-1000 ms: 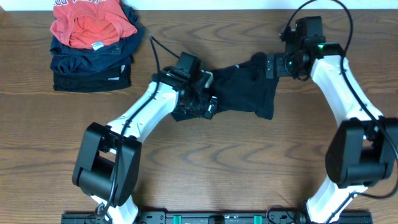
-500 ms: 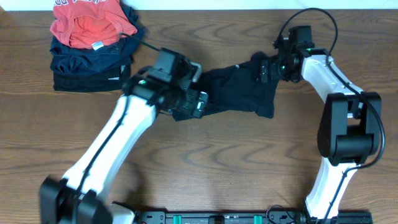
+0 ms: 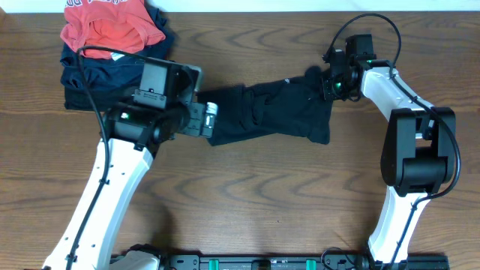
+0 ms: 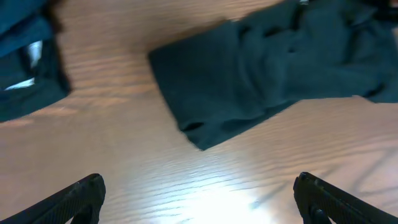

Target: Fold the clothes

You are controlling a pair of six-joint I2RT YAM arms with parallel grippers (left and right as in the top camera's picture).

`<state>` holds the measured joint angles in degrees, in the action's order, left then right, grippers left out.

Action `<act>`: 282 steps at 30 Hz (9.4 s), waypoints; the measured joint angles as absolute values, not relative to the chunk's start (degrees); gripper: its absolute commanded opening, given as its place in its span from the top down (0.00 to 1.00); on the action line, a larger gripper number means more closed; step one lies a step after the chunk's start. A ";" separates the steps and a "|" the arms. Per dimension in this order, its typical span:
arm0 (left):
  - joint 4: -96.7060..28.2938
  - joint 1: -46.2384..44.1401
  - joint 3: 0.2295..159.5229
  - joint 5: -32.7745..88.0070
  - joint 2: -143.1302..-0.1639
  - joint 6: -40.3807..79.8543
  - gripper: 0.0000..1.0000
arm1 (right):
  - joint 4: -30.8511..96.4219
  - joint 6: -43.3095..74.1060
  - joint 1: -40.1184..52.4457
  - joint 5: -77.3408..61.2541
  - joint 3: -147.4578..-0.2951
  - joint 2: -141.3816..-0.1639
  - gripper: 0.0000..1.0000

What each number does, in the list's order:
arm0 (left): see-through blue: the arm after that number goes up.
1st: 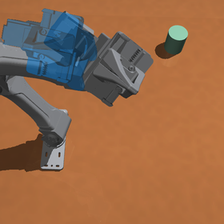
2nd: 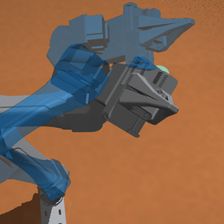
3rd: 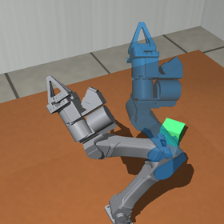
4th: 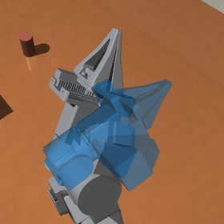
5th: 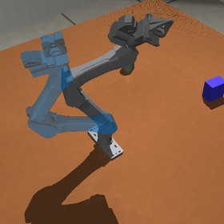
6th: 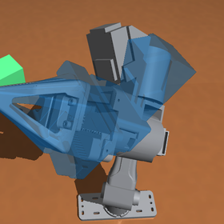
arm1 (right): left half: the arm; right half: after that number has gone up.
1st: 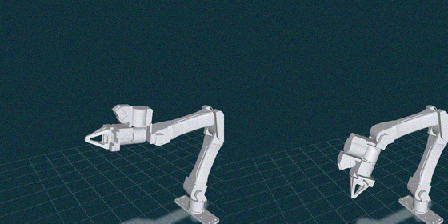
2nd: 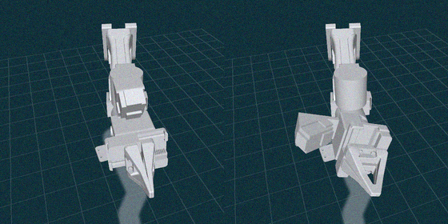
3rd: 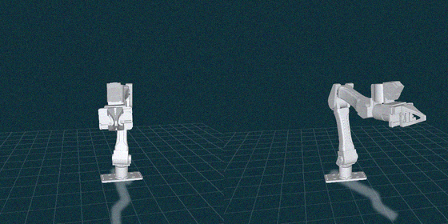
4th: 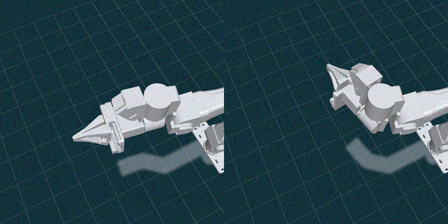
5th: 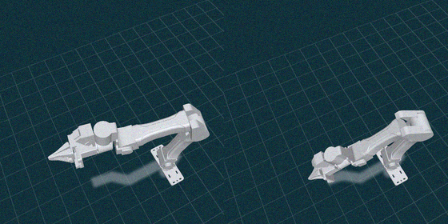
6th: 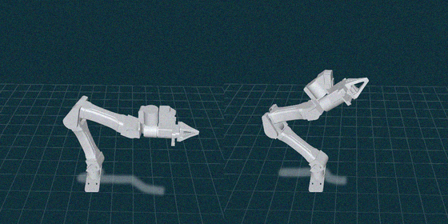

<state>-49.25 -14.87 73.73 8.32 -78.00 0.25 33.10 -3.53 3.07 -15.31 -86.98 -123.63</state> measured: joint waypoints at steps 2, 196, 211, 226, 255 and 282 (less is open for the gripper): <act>-49.43 -13.56 73.73 7.35 -78.00 0.25 0.02 | 33.71 -3.36 2.74 -15.86 -87.00 -123.63 0.99; -48.80 -5.30 72.55 0.36 -83.11 1.19 0.02 | 54.89 -7.33 24.58 -33.28 -81.34 -105.21 0.76; -48.60 -3.68 72.55 0.56 -83.11 2.04 0.02 | 34.70 -3.14 32.08 -23.42 -69.93 -105.36 0.61; -48.97 -3.70 72.55 15.77 -83.18 3.22 0.02 | 36.42 0.84 20.82 -24.73 -79.24 -100.44 0.14; -30.33 -20.58 72.53 20.12 -108.07 30.55 0.02 | 38.81 2.42 4.73 -20.95 -80.20 -95.94 0.07; -21.02 -21.45 73.52 22.37 -115.66 36.64 0.94 | 41.56 1.67 4.71 -19.00 -80.20 -95.94 0.05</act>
